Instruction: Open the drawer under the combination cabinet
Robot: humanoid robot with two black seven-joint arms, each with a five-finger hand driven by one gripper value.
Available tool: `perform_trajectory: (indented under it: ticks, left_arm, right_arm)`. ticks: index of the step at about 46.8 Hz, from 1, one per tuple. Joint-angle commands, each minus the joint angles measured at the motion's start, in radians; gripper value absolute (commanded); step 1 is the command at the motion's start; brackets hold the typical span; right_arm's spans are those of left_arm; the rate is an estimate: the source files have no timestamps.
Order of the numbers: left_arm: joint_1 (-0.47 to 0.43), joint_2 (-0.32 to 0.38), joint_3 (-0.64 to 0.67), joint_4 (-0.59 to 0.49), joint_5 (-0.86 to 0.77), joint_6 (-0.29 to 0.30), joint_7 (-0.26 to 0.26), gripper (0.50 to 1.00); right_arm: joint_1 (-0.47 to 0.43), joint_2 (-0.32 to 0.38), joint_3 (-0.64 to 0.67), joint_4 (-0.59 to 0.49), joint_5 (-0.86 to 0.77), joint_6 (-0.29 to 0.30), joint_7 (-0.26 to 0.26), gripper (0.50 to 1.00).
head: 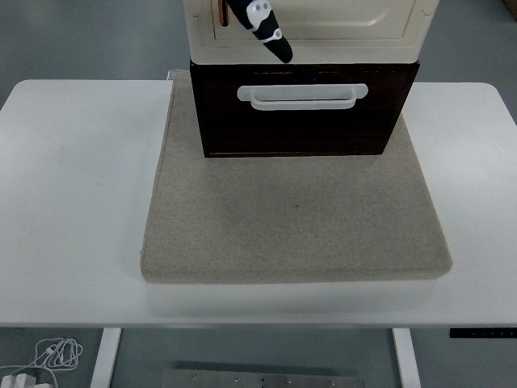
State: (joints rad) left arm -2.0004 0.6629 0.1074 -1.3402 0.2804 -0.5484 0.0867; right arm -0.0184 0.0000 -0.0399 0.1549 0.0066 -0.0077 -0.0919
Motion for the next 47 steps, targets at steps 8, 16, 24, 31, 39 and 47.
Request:
perform_trajectory:
  ticks: [8,16,24,31,39,47]
  left_arm:
    - [-0.050,-0.009,0.104,-0.028,-0.006,-0.004,0.056,1.000]
    - [-0.077,-0.051,0.181,-0.020,-0.015,0.008,0.082,1.000]
    - [-0.077,-0.091,0.218,0.001,-0.026,0.031,0.070,1.000]
    - [-0.077,-0.112,0.221,0.035,-0.027,0.033,0.048,1.000]
    - [-0.078,-0.124,0.256,0.061,-0.030,0.031,0.048,1.000]
    - [-0.077,-0.132,0.290,0.059,-0.033,0.008,0.058,1.000]
  right_arm:
    - [0.000,0.000,0.000,0.000,0.000,0.000,0.001,0.928]
    - [0.000,0.000,0.000,0.000,0.001,0.000,0.000,0.928]
    - [0.000,0.000,0.000,0.000,0.000,0.000,0.000,0.928]
    - [0.000,0.000,0.000,0.000,0.001,0.000,0.000,0.928]
    - [0.000,0.000,0.000,0.000,0.000,0.000,0.001,0.928]
    - [0.000,0.000,0.000,0.000,0.000,0.000,0.000,0.928]
